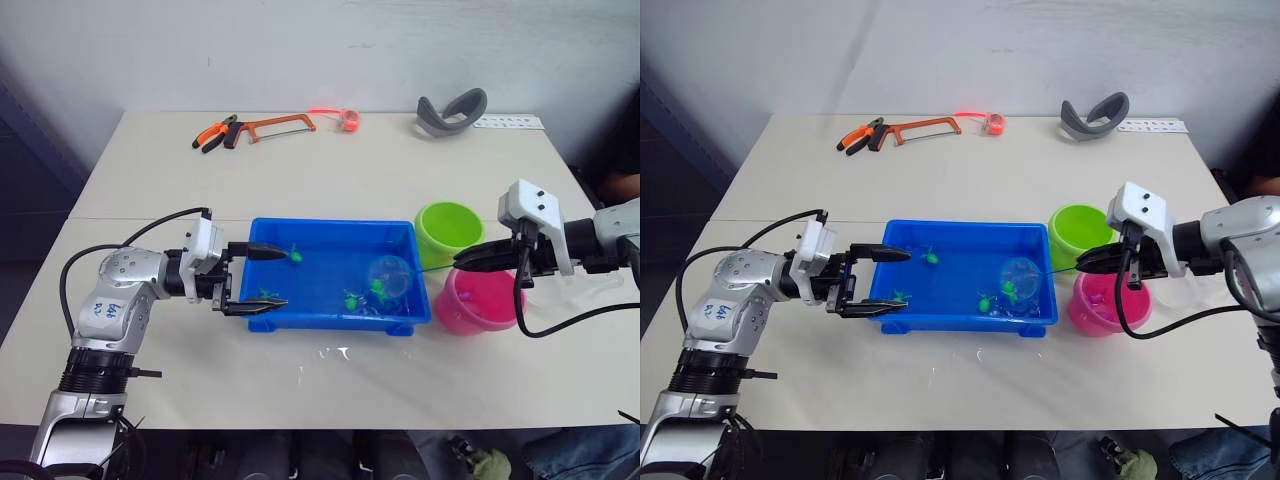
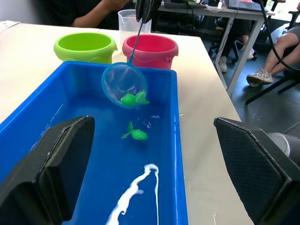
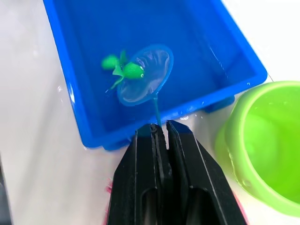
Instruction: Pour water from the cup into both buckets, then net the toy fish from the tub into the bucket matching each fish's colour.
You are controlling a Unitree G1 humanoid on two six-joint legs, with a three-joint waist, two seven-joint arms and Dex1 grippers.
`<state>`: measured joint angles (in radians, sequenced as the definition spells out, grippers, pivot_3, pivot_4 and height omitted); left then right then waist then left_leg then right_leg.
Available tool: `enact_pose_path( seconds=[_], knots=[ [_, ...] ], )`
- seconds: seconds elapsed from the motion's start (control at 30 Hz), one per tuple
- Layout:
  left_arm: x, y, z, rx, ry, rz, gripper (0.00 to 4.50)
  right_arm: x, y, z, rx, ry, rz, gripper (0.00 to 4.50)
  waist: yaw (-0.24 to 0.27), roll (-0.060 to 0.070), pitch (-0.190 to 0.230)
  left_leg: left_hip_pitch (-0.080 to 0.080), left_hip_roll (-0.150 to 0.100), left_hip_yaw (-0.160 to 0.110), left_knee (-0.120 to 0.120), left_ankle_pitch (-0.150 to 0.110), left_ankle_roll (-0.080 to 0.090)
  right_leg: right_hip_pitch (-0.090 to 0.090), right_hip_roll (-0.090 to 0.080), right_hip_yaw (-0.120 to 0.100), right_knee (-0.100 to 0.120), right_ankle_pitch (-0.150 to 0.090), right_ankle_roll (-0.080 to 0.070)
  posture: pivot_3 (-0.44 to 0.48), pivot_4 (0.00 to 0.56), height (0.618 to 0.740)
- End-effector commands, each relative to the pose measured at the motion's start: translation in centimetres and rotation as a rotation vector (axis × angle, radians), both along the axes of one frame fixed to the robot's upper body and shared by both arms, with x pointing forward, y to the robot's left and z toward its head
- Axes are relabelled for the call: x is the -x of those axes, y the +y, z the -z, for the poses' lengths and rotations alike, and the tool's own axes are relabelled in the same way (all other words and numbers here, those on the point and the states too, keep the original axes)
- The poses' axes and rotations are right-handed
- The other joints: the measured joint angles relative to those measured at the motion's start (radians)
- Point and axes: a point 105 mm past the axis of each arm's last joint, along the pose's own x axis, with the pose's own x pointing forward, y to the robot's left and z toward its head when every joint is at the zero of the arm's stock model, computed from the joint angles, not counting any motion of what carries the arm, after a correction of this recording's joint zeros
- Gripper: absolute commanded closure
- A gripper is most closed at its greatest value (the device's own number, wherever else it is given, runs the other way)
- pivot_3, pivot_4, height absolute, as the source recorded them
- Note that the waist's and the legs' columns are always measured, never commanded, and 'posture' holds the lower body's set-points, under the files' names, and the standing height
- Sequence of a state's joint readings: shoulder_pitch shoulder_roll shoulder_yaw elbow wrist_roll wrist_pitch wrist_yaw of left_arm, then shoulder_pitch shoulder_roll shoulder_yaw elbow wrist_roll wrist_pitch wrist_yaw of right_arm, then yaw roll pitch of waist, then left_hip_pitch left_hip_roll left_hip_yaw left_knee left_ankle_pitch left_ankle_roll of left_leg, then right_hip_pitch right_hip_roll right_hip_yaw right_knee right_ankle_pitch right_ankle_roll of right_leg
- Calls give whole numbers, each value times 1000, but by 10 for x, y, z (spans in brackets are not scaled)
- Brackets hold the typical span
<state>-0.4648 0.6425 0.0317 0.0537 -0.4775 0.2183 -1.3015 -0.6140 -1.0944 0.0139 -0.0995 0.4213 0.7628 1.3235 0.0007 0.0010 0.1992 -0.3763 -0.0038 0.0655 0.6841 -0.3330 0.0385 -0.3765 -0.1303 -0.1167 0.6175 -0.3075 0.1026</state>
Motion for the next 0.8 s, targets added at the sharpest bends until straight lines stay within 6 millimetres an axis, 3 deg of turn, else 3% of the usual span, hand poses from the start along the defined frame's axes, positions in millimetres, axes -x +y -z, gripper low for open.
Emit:
enact_pose_path(
  seconds=[0.03,0.27,0.4,0.63,0.8],
  knots=[
    [2,5,-11,36,-28,-11,65,14,2,-17,-99,5,36,4500,2,0,0,0,0,0,0,0,0,0,0,0,0,0,0,0,150,740],
    [2,2,-15,78,-16,-15,65,32,0,-21,-279,54,182,4500,10,0,0,-1,0,-1,-1,0,0,0,-1,-1,-1,0,0,0,150,740],
    [1,0,-17,101,-3,-23,65,41,-3,-12,-351,36,286,4500,19,0,0,-1,0,-1,-1,0,0,0,0,-1,-1,0,0,0,150,740],
    [-5,-12,-23,168,6,-49,65,48,-1,-3,-421,-69,412,4500,23,0,0,0,-1,-1,-1,0,0,0,0,0,-1,0,0,0,150,740],
    [-11,-26,-26,223,31,-73,65,51,-11,-4,-463,-143,530,4500,26,0,0,-1,-1,0,-2,0,0,0,0,0,-1,0,0,0,150,740]
  ],
)
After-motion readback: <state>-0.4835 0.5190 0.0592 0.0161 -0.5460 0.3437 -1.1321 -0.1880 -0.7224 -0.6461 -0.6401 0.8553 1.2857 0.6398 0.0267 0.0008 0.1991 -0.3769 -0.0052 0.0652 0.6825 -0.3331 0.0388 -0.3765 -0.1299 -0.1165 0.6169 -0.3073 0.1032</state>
